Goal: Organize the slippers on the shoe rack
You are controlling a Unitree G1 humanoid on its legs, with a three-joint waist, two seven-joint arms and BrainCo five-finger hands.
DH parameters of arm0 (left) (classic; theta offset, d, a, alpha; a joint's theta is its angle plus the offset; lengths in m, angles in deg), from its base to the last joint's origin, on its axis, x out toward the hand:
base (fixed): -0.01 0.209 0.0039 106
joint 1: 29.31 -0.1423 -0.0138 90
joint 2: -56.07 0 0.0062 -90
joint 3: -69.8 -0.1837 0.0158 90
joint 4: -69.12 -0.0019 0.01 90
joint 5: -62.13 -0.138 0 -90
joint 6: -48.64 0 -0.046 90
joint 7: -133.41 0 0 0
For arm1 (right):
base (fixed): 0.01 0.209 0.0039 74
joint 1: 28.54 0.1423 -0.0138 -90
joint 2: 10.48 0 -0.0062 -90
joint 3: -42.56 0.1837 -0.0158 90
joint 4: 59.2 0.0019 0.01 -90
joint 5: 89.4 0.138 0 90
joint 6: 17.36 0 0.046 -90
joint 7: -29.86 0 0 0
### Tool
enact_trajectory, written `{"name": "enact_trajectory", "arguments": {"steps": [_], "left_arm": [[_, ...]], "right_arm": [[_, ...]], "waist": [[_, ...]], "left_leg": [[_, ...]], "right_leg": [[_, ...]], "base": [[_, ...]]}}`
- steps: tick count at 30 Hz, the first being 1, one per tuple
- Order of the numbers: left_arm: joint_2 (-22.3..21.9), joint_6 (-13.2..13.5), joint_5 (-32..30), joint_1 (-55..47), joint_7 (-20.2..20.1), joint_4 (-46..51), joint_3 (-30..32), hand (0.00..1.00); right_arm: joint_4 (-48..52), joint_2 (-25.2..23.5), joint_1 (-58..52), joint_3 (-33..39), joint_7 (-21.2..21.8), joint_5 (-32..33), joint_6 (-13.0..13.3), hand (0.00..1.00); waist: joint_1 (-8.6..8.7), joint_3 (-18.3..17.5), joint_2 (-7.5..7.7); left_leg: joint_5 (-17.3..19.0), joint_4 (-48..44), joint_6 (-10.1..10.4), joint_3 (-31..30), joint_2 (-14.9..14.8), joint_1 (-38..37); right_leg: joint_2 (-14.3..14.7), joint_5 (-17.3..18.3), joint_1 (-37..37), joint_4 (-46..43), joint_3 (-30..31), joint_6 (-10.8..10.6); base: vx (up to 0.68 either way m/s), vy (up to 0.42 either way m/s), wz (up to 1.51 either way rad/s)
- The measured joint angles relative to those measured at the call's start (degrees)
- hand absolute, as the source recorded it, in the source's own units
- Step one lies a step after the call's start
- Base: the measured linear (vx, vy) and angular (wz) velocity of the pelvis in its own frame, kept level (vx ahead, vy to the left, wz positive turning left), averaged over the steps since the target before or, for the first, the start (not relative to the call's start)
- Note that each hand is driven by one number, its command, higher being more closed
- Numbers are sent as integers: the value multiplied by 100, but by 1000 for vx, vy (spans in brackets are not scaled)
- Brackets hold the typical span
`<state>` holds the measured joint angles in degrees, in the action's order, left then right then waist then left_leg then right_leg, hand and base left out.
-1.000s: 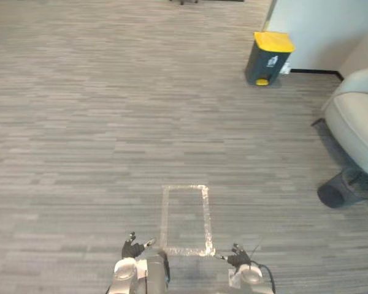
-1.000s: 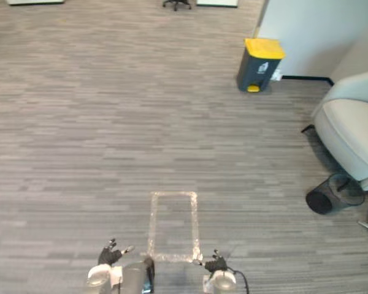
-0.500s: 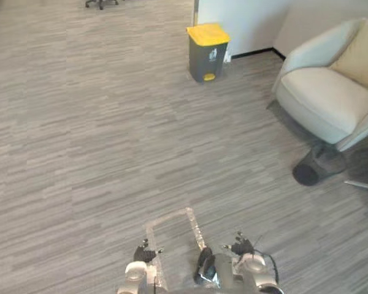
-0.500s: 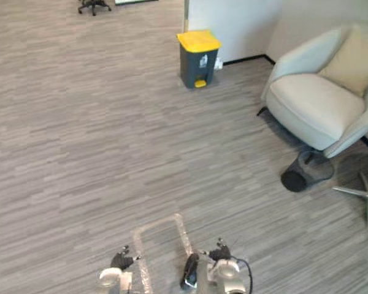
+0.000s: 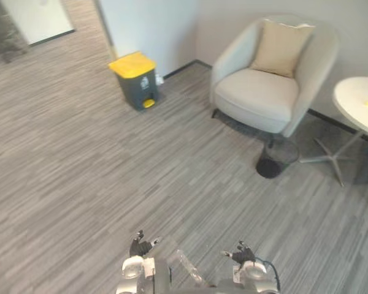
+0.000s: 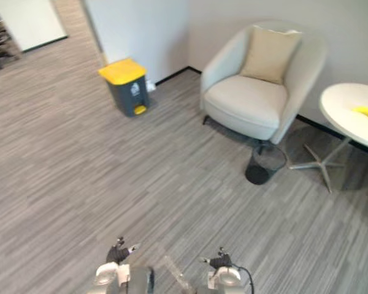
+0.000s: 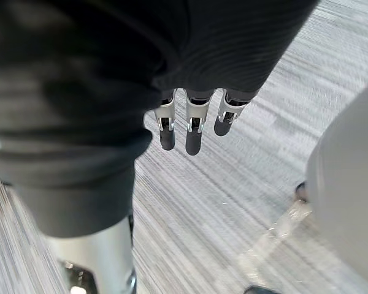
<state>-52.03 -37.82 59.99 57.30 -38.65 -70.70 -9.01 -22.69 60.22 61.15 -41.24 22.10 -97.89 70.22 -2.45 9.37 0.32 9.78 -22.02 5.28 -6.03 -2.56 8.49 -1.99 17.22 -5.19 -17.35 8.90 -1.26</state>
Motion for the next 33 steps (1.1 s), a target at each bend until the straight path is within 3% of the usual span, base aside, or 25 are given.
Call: {"name": "enact_trajectory", "arguments": {"steps": [1,3,8,10,11,13,14,15,17,19,23,25,27,29,31,33], "left_arm": [[31,4,0,-4,45,-31,55,0],[69,2,-2,-6,66,-53,71,0],[89,1,-8,39,63,-213,55,0],[66,-3,-6,82,60,-265,52,0],[58,-3,-4,68,61,-252,51,0],[86,-6,-2,21,64,-257,46,0],[100,-5,-3,11,66,-268,14,0],[109,-1,-3,16,63,-297,-34,0],[101,-5,-2,2,40,-463,-285,0],[114,3,-4,-6,27,-486,-443,0],[318,-14,-4,40,25,-593,-429,0],[359,-15,16,66,32,-507,-256,0],[294,-14,8,39,38,-463,-181,0],[164,-13,8,14,63,-466,-210,0],[94,-8,6,-33,64,-472,-270,0],[157,-18,11,-20,70,-476,-286,0]], "right_arm": [[-42,-18,-83,-88,18,-20,-6,0],[-34,-19,-93,-64,3,-28,-11,0],[1,-18,-195,-13,6,-29,-11,0],[32,-17,-162,7,14,-32,-4,0],[45,-16,-135,17,21,-35,13,0],[47,-15,-137,29,32,-44,51,0],[8,-6,-143,50,34,-51,93,0],[-17,44,-150,56,35,-54,118,0],[-191,210,-78,96,39,-60,167,0],[-432,380,7,238,36,-61,152,0],[-621,561,26,281,8,-41,130,0],[-594,558,-7,295,-3,-23,128,0],[-569,604,-13,316,-17,-14,123,0],[-373,633,-79,428,-29,-20,109,0],[-380,677,-137,511,-31,-20,79,0],[-342,561,-207,555,-33,-2,87,0]], "waist": [[-93,-89,110],[-104,-175,212],[-77,-186,215],[-86,-154,132],[-109,-121,63],[-87,-93,26],[-81,-109,80],[-80,-117,52],[-60,-207,-164],[-56,-225,-233],[-82,-67,-143],[-111,92,-69],[-154,131,-125],[-125,60,-328],[-125,-36,-429],[-90,-145,-288]], "left_leg": [[49,114,-78,313,39,-87],[94,235,-167,638,58,-193],[46,727,-308,1429,18,-693],[60,742,-333,1734,-114,-757],[60,750,-333,1955,-229,-823],[61,794,-334,2224,-231,-996],[80,833,-312,2365,-210,-1137],[95,914,-292,2372,-197,-1254],[36,1156,-264,2158,-217,-1267],[-29,1308,-231,1943,-230,-1265],[66,595,-21,2042,-538,-1000],[72,-392,-36,1910,-640,-670],[175,-1100,-106,1421,-602,-427],[303,-476,-63,711,-343,-525],[393,418,-40,368,-280,-794],[274,740,-130,546,-213,-889]], "right_leg": [[-131,-102,55,101,196,-138],[-238,-299,92,263,389,-289],[-318,-675,316,211,689,-419],[-301,-741,623,-176,139,-534],[-421,-776,781,-428,-635,-508],[-809,-598,814,-655,-2215,-270],[-936,-477,713,-600,-2888,-125],[-900,-430,632,-369,-3063,-93],[-581,-690,438,265,-2994,-50],[-369,-914,309,715,-2908,-10],[-87,-1107,286,1068,-2636,132],[-72,-1108,200,1041,-2429,146],[-53,-1069,208,897,-2074,163],[-14,-1026,288,835,-1821,48],[77,-1000,410,808,-1609,-27],[-37,-1147,350,944,-1568,-93]], "base": [[139,218,-112],[138,264,-101],[87,146,-77],[12,-2,-75],[-27,-38,-85],[-24,-63,-73],[2,-117,-60],[8,-132,-59],[-2,-80,-35],[-11,-55,-23],[12,-76,-38],[0,-46,-56],[37,51,-89],[31,150,-80],[33,169,-55],[105,133,-30]]}}
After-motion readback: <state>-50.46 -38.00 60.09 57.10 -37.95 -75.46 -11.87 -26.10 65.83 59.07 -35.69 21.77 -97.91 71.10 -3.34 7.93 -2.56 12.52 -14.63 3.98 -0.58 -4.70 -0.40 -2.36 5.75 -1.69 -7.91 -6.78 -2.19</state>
